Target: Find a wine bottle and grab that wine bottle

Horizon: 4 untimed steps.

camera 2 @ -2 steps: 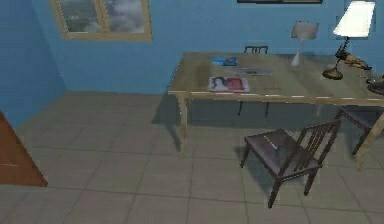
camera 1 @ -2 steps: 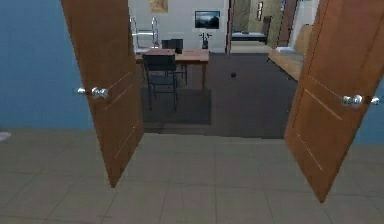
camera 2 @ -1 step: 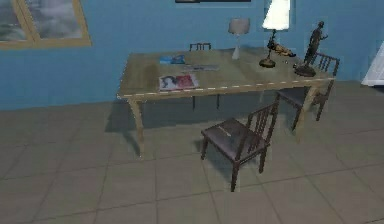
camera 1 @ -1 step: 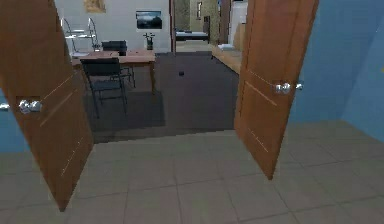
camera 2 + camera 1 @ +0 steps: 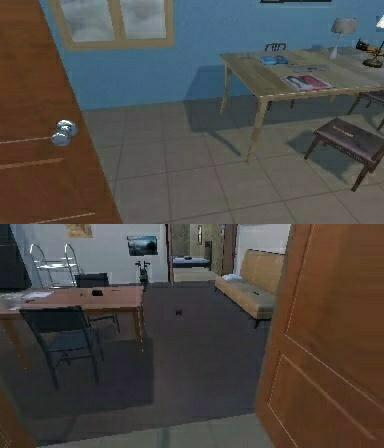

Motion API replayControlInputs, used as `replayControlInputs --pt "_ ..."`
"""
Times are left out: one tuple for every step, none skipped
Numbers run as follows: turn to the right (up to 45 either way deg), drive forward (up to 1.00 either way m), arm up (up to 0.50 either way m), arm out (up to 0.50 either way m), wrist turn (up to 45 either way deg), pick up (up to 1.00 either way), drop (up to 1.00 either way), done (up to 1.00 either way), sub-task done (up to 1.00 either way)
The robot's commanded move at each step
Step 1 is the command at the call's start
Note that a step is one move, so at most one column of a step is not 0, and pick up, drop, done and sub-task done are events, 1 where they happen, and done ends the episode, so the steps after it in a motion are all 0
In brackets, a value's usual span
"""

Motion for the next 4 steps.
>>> replayControlInputs --pt "3.0 0.00 0.00 0.00 0.0 0.00 0.00 0.00 0.00" --pt "-6.0 0.00 0.00 0.00 0.0 0.00 0.00 0.00 0.00" --pt "0.0 0.55 0.00 0.00 0.0 0.00 0.00 0.00 0.00" --pt "12.0 0.00 0.00 0.00 0.0 0.00 0.00 0.00 0.00"
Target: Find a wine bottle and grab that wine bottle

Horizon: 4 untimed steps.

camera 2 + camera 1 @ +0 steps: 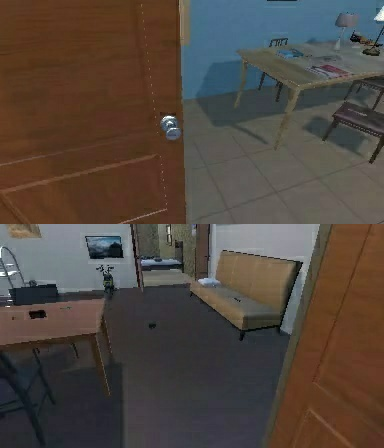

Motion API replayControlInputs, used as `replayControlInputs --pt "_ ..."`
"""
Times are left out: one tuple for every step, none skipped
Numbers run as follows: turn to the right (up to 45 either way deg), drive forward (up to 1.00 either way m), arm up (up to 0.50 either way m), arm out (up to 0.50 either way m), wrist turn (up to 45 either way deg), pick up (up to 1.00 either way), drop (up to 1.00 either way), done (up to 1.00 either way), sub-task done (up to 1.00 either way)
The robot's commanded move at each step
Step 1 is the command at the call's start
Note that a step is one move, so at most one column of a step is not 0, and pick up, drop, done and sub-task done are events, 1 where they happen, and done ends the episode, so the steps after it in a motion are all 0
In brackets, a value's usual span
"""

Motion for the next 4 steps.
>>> replayControlInputs --pt "0.0 0.95 0.00 0.00 0.0 0.00 0.00 0.00 0.00" --pt "-3.0 0.00 0.00 0.00 0.0 0.00 0.00 0.00 0.00" --pt "0.0 1.00 0.00 0.00 0.0 0.00 0.00 0.00 0.00" --pt "0.0 1.00 0.00 0.00 0.0 0.00 0.00 0.00 0.00"
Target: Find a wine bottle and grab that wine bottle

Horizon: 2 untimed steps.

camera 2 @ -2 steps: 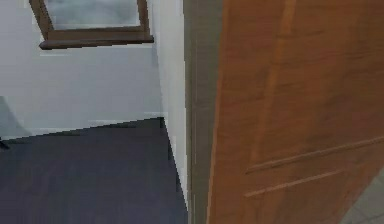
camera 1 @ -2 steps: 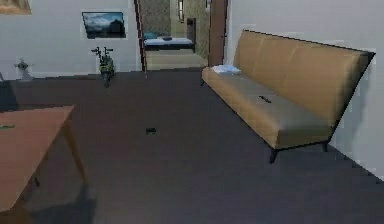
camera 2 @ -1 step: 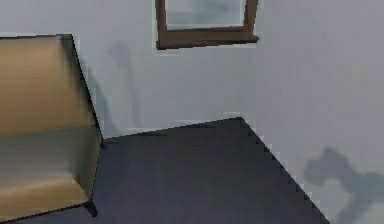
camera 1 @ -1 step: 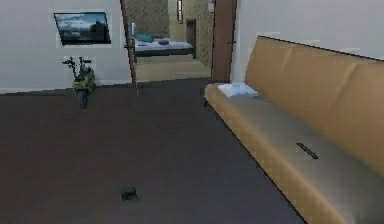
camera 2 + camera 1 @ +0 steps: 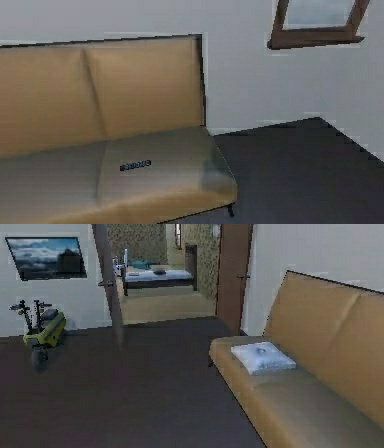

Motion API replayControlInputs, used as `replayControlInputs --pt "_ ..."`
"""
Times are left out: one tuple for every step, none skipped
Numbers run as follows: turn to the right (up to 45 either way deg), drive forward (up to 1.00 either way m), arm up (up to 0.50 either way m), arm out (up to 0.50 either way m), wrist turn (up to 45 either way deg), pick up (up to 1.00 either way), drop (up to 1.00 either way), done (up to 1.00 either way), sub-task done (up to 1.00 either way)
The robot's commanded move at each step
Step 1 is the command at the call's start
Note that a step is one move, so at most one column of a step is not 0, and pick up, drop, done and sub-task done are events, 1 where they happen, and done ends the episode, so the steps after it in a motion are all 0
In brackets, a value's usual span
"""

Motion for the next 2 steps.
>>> replayControlInputs --pt "6.0 0.00 0.00 0.00 0.0 0.00 0.00 0.00 0.00" --pt "0.0 0.10 0.00 0.00 0.0 0.00 0.00 0.00 0.00"
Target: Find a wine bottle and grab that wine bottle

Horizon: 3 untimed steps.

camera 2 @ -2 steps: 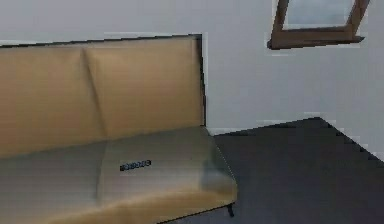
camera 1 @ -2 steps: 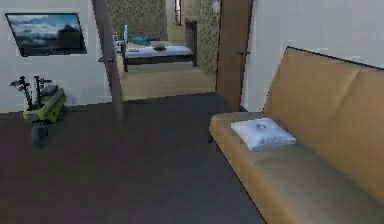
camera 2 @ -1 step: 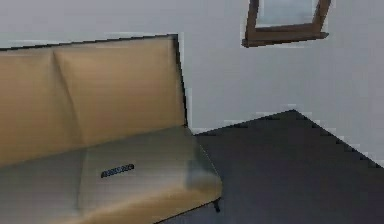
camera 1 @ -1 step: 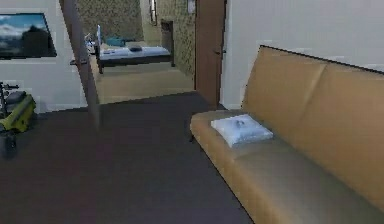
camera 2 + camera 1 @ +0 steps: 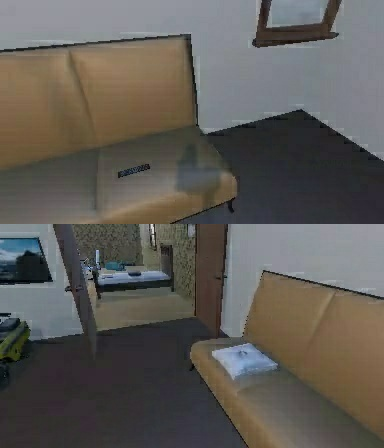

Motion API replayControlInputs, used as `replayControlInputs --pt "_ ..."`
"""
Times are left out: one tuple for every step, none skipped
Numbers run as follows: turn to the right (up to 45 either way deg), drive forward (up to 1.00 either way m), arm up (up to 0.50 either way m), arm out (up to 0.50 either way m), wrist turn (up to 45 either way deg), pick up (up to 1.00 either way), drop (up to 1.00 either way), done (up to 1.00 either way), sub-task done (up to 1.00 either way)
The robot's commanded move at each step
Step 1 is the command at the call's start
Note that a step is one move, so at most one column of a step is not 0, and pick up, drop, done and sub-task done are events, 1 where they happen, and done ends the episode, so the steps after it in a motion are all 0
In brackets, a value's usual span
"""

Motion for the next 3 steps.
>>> replayControlInputs --pt "-45.0 0.00 0.00 0.00 0.0 0.00 0.00 0.00 0.00" --pt "0.0 0.55 0.00 0.00 0.0 0.00 0.00 0.00 0.00" --pt "-45.0 0.00 0.00 0.00 0.0 0.00 0.00 0.00 0.00"
